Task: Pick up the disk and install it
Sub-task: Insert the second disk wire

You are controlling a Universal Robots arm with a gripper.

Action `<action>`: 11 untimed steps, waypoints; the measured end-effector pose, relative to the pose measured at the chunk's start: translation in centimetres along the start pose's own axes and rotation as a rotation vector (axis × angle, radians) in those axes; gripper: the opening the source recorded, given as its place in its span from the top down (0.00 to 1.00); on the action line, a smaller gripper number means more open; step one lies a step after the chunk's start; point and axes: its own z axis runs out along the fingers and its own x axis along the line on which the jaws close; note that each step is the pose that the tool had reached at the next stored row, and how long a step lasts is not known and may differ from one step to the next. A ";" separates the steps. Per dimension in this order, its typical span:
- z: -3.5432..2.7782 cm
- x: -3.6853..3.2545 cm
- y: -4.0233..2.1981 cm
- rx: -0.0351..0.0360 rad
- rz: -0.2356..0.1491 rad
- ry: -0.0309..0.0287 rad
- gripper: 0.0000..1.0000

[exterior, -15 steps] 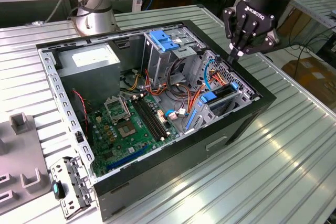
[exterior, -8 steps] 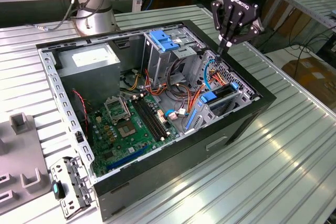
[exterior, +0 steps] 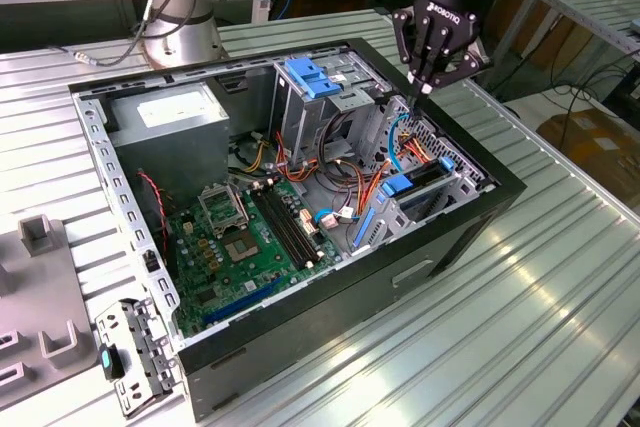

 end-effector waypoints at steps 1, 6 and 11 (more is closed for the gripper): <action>0.14 -0.02 0.00 -0.0001 0.000 0.0024 0.89; 0.90 -0.11 -0.02 -0.0008 0.000 0.0227 0.82; 1.54 -0.21 -0.02 -0.0014 -0.001 0.0389 0.82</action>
